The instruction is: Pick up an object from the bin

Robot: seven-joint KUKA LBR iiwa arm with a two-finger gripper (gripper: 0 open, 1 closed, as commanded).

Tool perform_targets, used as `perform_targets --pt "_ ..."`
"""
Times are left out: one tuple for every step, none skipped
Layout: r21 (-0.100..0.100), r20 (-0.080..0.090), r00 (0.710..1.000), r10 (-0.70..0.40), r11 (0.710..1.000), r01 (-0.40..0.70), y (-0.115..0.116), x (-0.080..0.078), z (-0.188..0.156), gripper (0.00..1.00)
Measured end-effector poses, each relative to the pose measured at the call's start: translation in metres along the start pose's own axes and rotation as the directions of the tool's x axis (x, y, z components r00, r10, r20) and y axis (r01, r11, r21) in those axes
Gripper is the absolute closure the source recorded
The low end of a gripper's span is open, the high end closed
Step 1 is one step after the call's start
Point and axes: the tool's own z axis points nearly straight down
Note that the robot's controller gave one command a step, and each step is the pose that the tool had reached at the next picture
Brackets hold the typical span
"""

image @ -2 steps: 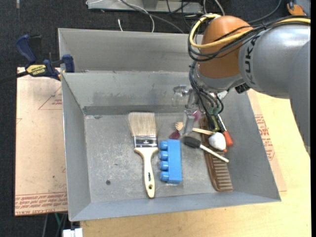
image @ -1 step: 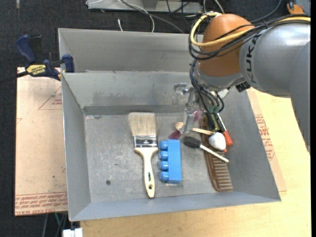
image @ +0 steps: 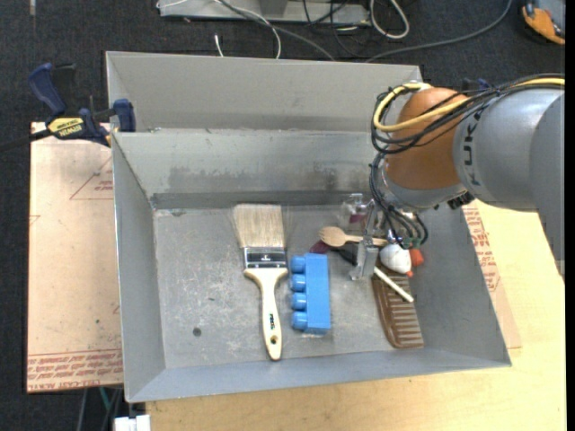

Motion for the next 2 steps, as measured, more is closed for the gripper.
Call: perform_targets --pt "0.000 0.024 0.986 -0.165 0.986 0.165 -0.003 -0.003 -0.038 0.00" --pt "-0.002 0.006 1.000 0.021 1.000 -0.020 -0.030 0.009 -0.031 0.00"
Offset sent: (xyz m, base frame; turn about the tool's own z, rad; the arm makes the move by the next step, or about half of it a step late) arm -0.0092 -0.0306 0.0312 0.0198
